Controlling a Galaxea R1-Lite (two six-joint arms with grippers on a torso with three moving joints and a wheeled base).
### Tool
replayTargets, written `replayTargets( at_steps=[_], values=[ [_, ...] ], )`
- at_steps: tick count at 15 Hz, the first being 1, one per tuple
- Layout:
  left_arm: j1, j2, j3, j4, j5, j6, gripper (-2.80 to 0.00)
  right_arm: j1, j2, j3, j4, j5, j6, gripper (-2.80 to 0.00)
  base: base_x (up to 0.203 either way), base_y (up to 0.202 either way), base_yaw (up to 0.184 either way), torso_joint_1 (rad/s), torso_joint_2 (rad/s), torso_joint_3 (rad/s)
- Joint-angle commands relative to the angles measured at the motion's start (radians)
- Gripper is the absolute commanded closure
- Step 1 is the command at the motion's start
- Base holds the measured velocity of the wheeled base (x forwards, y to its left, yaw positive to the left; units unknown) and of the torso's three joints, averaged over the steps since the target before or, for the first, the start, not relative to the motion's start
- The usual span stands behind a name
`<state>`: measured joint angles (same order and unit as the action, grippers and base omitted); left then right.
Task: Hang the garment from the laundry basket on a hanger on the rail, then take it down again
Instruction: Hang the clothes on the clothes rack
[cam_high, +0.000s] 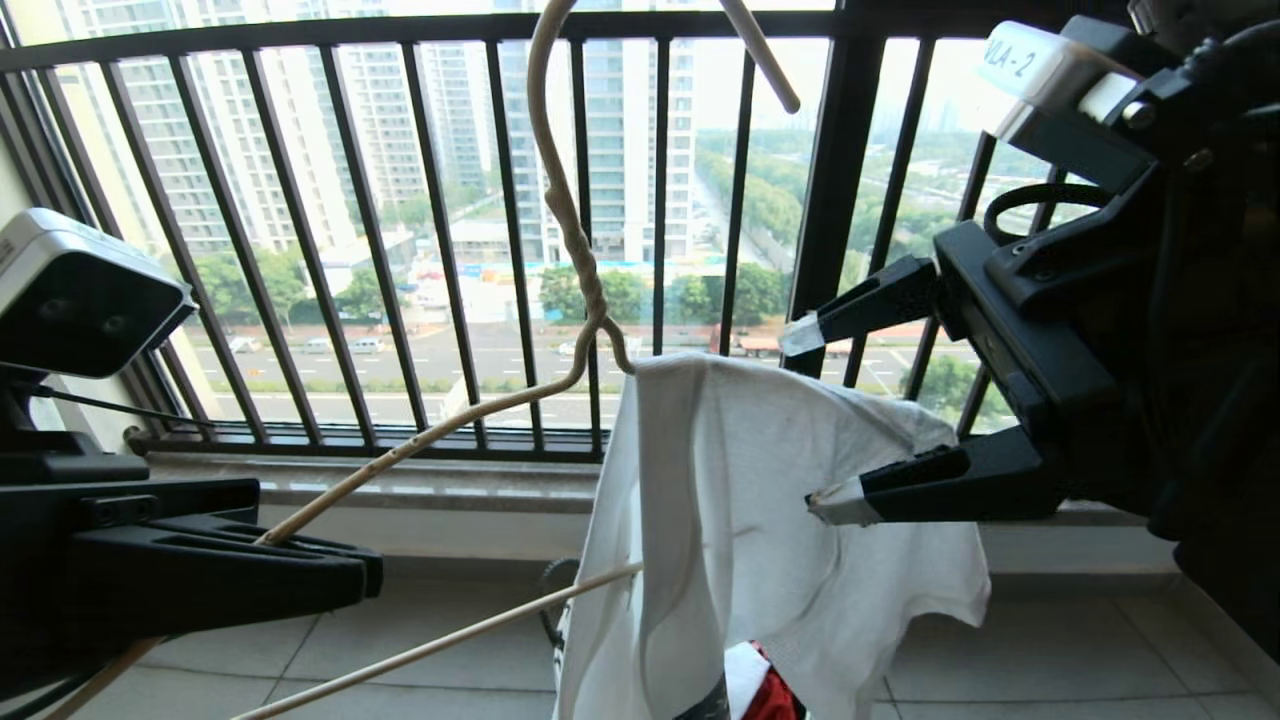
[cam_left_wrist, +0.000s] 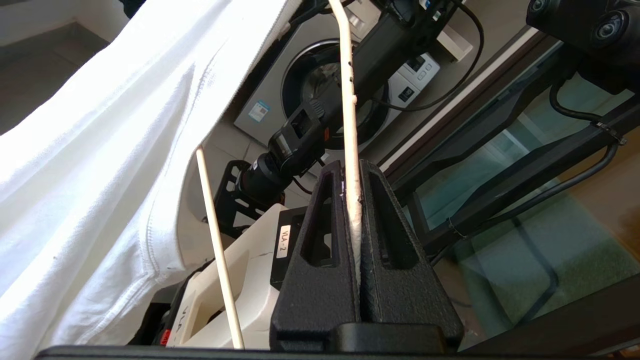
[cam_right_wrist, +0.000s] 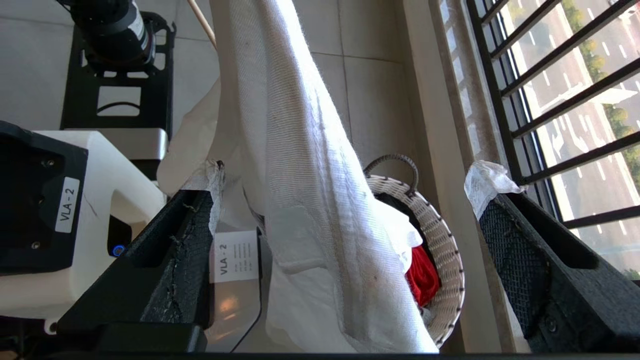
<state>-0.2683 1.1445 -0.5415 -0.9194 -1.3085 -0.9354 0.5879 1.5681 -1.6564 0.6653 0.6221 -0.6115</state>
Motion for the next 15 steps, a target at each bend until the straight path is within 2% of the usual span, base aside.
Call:
replayTargets(
  at_steps=[1, 6, 7, 8, 15],
  values=[
    [0.004, 0.000, -0.002, -0.007, -0.006, 0.000, 0.00, 0.005, 0.033, 0.000, 0.003, 0.021, -0.004, -2.80, 0.000, 0.000, 0.000, 0.000, 0.00, 0.000],
    [0.014, -0.014, 0.000, -0.009, -0.006, 0.012, 0.00, 0.089, 0.097, -0.016, 0.002, 0.027, 0.023, -2.80, 0.000, 0.000, 0.000, 0.000, 0.00, 0.000],
    [0.026, -0.019, 0.000, -0.008, -0.006, 0.020, 0.00, 0.104, 0.112, -0.018, 0.002, 0.027, 0.031, -1.81, 0.000, 0.000, 0.000, 0.000, 0.00, 0.000],
    [0.032, -0.024, 0.000, -0.009, -0.006, 0.023, 0.00, 0.113, 0.121, -0.022, 0.002, 0.027, 0.037, 0.00, 0.000, 0.000, 0.000, 0.000, 0.00, 0.000],
    [0.057, -0.049, -0.005, -0.009, -0.006, 0.026, 0.00, 0.142, 0.121, -0.042, 0.002, 0.014, 0.077, 0.00, 0.000, 0.000, 0.000, 0.000, 0.00, 0.000]
  ],
)
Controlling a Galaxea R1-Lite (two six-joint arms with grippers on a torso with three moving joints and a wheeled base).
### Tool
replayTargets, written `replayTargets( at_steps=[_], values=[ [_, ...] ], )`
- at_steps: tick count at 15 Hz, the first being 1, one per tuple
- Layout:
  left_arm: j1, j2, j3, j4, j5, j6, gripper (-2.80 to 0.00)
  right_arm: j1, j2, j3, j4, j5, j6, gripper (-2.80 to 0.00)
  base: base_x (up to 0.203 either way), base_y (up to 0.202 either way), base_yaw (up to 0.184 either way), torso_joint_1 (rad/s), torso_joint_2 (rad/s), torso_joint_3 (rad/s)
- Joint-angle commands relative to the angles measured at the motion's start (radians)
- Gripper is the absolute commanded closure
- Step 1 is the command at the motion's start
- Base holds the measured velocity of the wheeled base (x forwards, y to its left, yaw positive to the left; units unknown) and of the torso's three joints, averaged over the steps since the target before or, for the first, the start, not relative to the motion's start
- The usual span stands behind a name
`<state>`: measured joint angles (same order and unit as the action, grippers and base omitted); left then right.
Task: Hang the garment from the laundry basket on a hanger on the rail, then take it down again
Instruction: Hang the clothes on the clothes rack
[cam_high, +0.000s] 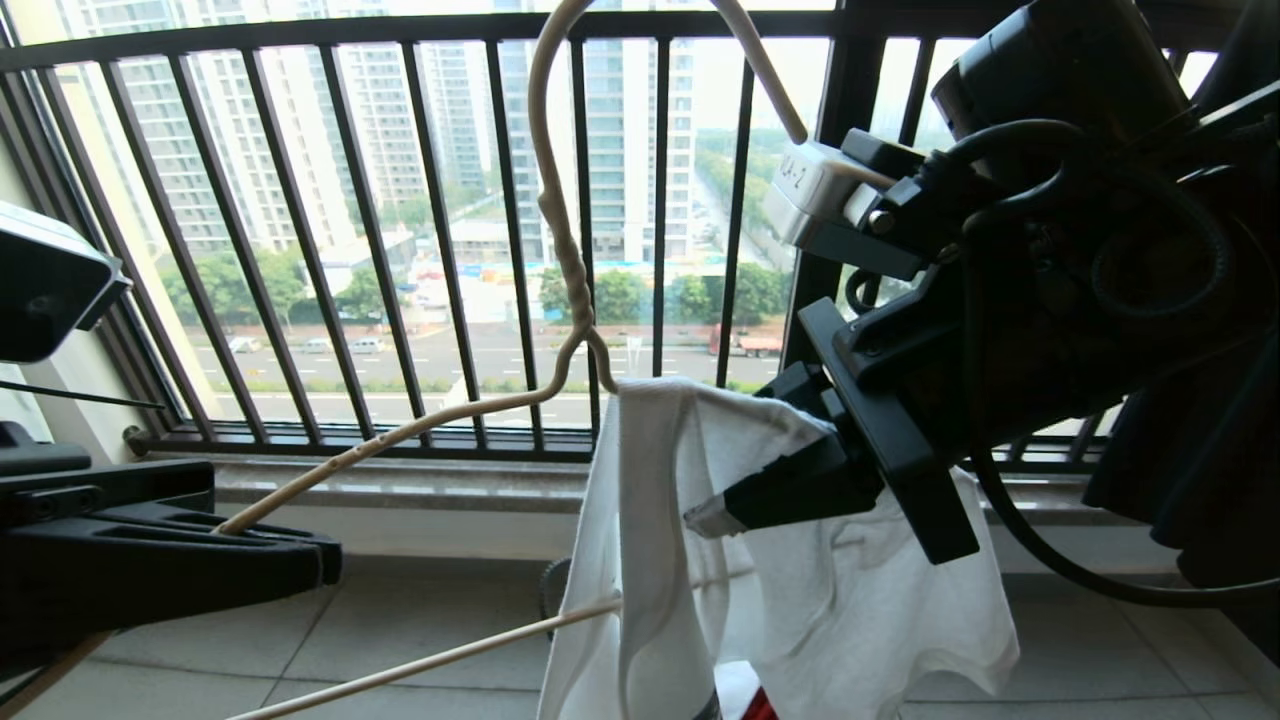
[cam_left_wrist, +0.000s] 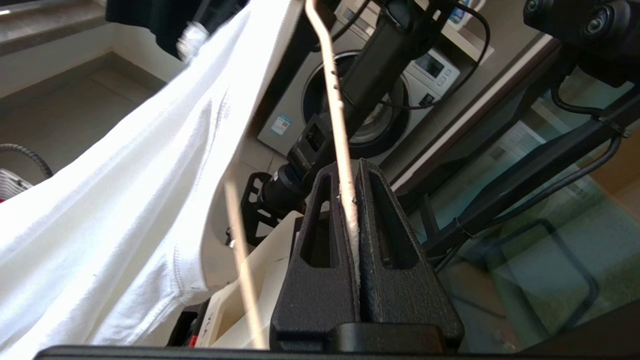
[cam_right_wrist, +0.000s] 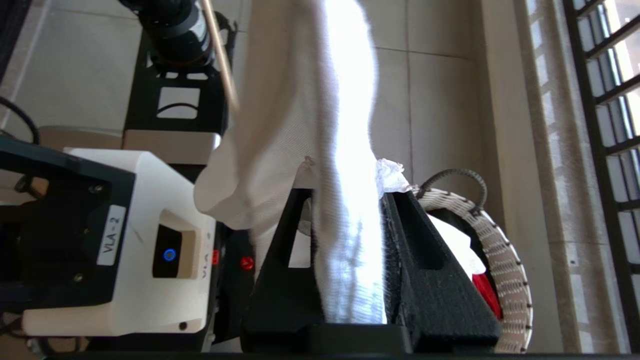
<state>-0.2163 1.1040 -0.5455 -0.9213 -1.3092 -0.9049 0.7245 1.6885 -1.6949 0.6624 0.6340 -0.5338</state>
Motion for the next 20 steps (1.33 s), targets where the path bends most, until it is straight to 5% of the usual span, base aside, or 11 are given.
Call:
replayTargets(
  at_steps=[1, 7, 8, 13, 18, 20],
  values=[
    [0.006, -0.010, -0.001, -0.007, -0.005, -0.003, 0.00, 0.006, 0.000, -0.005, 0.005, -0.008, 0.000, 0.00, 0.000, 0.000, 0.000, 0.000, 0.00, 0.000],
    [0.008, 0.004, 0.003, -0.006, -0.001, 0.014, 0.00, 0.006, -0.001, -0.011, 0.005, -0.016, 0.000, 0.00, 0.000, 0.000, 0.000, 0.000, 0.00, 0.000],
    [0.009, 0.009, 0.003, -0.007, -0.001, 0.016, -2.80, 0.006, -0.003, -0.011, 0.005, -0.016, 0.000, 0.00, 0.000, 0.000, 0.000, 0.000, 0.00, 0.000],
    [0.075, 0.001, -0.015, -0.007, 0.000, 0.031, -2.80, 0.004, -0.010, -0.011, 0.005, -0.030, 0.000, 0.00, 0.000, 0.000, 0.000, 0.000, 0.00, 0.000],
    [0.313, -0.002, -0.092, -0.006, 0.009, 0.029, -2.80, -0.022, -0.009, -0.015, -0.007, -0.045, 0.000, 0.00, 0.000, 0.000, 0.000, 0.000, 0.00, 0.000],
    [0.378, -0.004, -0.147, -0.005, 0.094, 0.002, -2.80, -0.044, -0.001, -0.015, -0.080, -0.071, 0.008, 0.00, 0.000, 0.000, 0.000, 0.000, 0.00, 0.000]
  ],
)
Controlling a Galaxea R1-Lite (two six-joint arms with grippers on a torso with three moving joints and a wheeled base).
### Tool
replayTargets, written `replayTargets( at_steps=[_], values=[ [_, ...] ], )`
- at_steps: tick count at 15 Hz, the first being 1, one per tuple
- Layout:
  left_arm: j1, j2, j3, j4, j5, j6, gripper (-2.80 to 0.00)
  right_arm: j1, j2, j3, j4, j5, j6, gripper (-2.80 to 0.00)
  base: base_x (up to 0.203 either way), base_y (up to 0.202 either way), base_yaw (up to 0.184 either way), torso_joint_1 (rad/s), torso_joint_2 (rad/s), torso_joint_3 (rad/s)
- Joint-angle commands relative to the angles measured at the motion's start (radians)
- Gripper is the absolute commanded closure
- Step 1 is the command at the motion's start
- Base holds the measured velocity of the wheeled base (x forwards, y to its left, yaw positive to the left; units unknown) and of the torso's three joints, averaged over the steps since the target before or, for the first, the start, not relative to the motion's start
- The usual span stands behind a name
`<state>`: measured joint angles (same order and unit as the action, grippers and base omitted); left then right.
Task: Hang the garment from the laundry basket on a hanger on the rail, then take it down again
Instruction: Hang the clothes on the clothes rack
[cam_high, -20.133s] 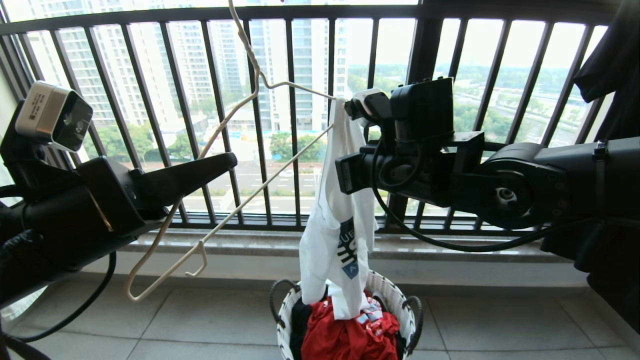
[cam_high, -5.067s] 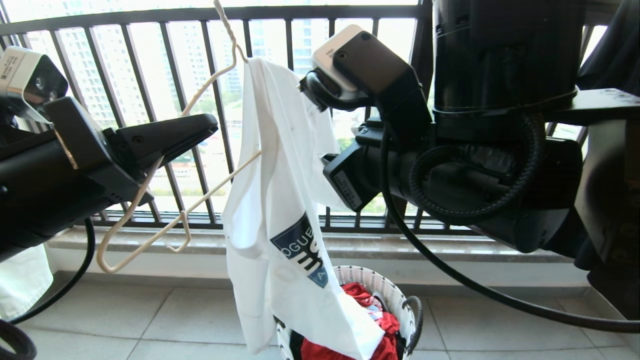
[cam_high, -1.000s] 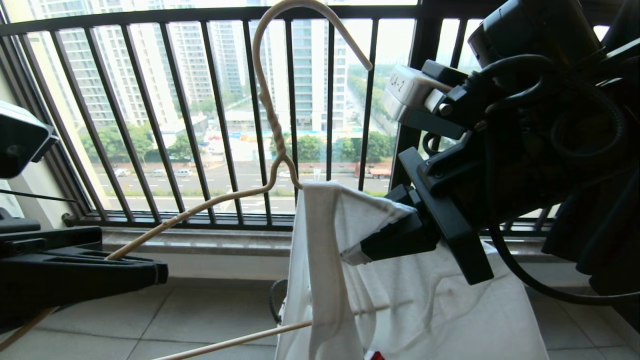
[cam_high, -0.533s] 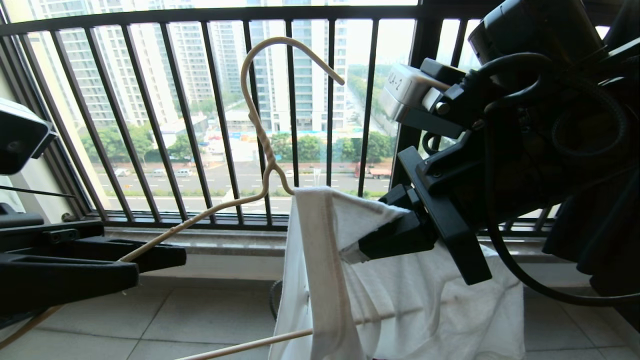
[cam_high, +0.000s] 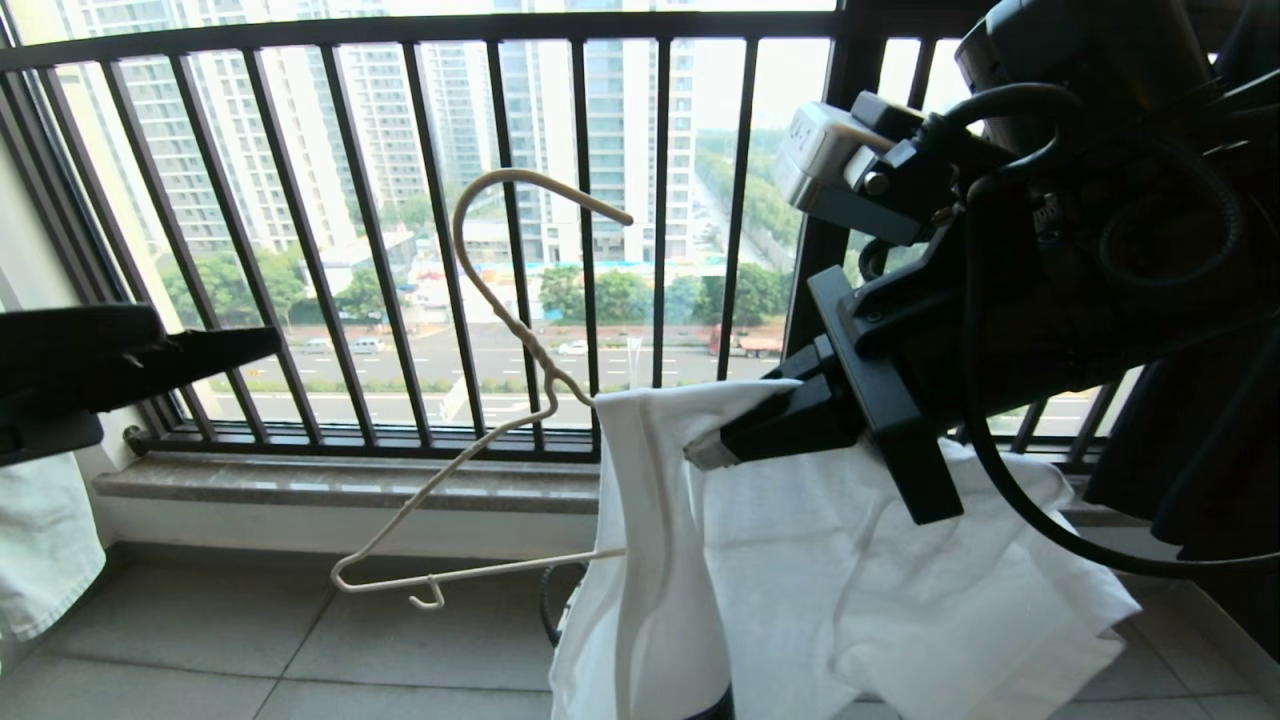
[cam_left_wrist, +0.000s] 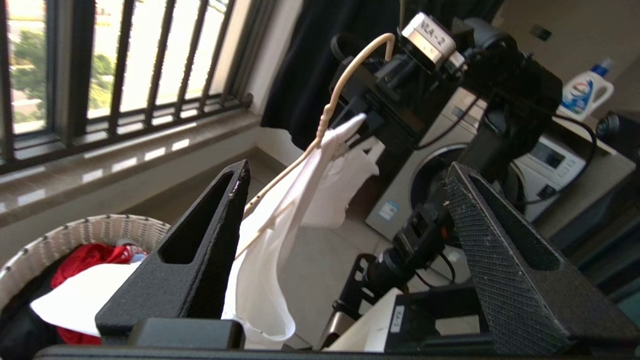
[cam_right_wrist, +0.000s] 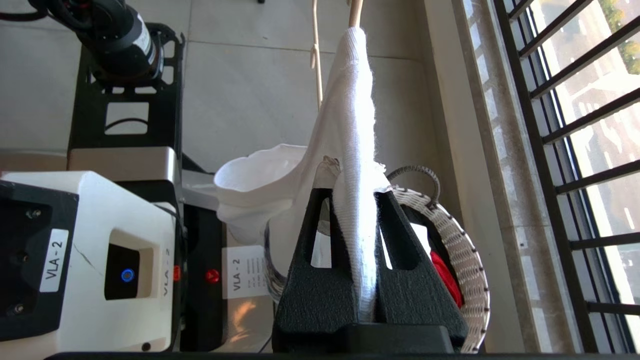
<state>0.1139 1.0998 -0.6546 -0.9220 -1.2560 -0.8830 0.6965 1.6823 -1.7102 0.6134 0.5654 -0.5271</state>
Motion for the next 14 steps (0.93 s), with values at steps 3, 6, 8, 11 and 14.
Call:
replayTargets(
  at_steps=[3, 6, 8, 11, 14],
  values=[
    [0.049, -0.019, -0.051, -0.004, 0.079, -0.043, 0.00, -0.029, 0.010, 0.000, -0.120, -0.025, 0.065, 0.00, 0.000, 0.000, 0.000, 0.000, 0.00, 0.000],
    [0.050, -0.043, -0.066, 0.006, 0.077, -0.044, 0.00, -0.046, 0.020, -0.002, -0.125, -0.054, 0.070, 0.00, 0.000, 0.000, 0.000, 0.000, 0.00, 0.000],
    [0.050, -0.041, -0.083, 0.027, 0.052, -0.055, 0.00, -0.066, 0.024, -0.011, -0.148, -0.055, 0.085, 0.00, 0.000, 0.000, 0.000, 0.000, 0.00, 0.000],
    [0.052, -0.042, -0.176, 0.230, -0.043, -0.056, 0.00, -0.074, 0.025, -0.009, -0.241, -0.065, 0.197, 0.00, 0.000, 0.000, 0.000, 0.000, 0.00, 0.000],
    [0.051, -0.005, -0.309, 0.493, -0.094, -0.053, 0.00, -0.080, 0.025, -0.011, -0.261, -0.096, 0.216, 0.00, 0.000, 0.000, 0.000, 0.000, 0.00, 0.000]
  ],
)
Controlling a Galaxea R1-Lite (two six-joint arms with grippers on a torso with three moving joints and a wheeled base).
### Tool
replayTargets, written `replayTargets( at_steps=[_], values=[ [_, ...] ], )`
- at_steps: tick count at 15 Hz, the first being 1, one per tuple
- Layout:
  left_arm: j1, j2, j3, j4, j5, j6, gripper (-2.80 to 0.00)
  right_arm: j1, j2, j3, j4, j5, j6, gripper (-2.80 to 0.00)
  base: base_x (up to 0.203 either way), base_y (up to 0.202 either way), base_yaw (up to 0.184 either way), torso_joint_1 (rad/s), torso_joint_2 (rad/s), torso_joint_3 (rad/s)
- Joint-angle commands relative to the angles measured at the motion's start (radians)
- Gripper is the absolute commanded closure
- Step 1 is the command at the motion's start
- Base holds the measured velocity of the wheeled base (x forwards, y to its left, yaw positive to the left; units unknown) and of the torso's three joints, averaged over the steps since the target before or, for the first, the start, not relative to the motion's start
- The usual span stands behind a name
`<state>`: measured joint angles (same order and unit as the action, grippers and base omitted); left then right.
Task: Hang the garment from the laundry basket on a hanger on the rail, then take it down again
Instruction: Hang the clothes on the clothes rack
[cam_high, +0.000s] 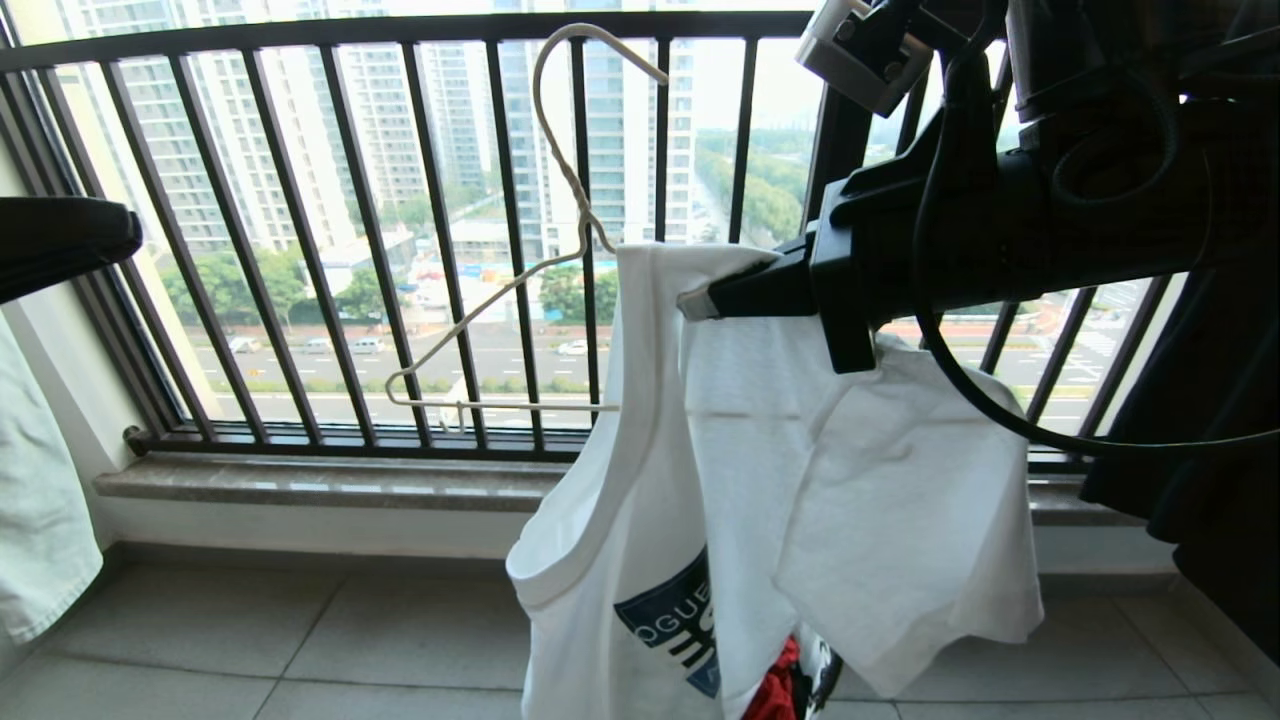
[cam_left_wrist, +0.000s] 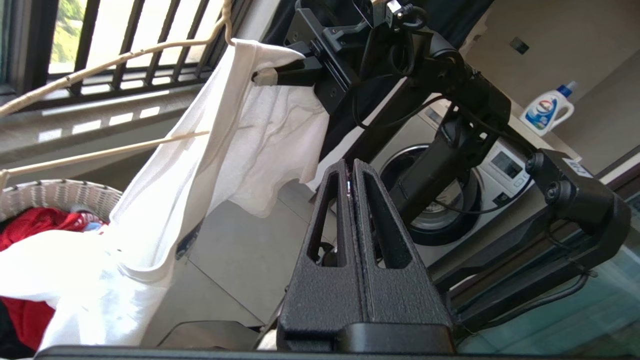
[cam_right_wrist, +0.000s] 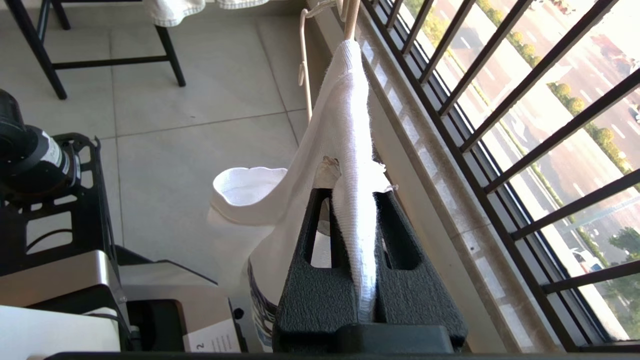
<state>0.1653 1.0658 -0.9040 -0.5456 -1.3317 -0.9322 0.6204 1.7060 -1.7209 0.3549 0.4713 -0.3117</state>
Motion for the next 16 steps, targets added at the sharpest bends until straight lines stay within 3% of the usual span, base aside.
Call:
replayTargets(
  at_steps=[1, 4, 7, 11, 13, 16],
  values=[
    [-0.003, 0.054, -0.073, 0.144, -0.024, -0.004, 0.00, -0.004, 0.001, 0.000, -0.013, -0.008, 0.007, 0.00, 0.000, 0.000, 0.000, 0.000, 0.00, 0.000],
    [-0.071, 0.152, -0.076, 0.159, -0.006, -0.004, 0.00, -0.004, 0.004, 0.000, -0.095, -0.026, 0.088, 0.00, 0.000, 0.000, 0.000, 0.000, 0.00, 0.000],
    [-0.229, 0.170, -0.052, 0.162, 0.155, 0.000, 0.00, -0.005, -0.002, 0.003, -0.154, -0.052, 0.155, 0.00, 0.000, 0.000, 0.000, 0.000, 0.00, 0.000],
    [-0.280, 0.202, -0.060, 0.232, 0.203, 0.017, 0.00, -0.005, -0.028, 0.038, -0.166, -0.106, 0.185, 0.00, 0.000, 0.000, 0.000, 0.000, 0.00, 0.000],
    [-0.353, 0.223, -0.079, 0.305, 0.321, 0.064, 0.00, -0.005, -0.039, 0.077, -0.191, -0.146, 0.203, 0.00, 0.000, 0.000, 0.000, 0.000, 0.00, 0.000],
    [-0.528, 0.266, -0.135, 0.573, 0.654, 0.310, 0.00, -0.005, -0.045, 0.136, -0.274, -0.167, 0.224, 0.00, 0.000, 0.000, 0.000, 0.000, 0.00, 0.000]
  ],
)
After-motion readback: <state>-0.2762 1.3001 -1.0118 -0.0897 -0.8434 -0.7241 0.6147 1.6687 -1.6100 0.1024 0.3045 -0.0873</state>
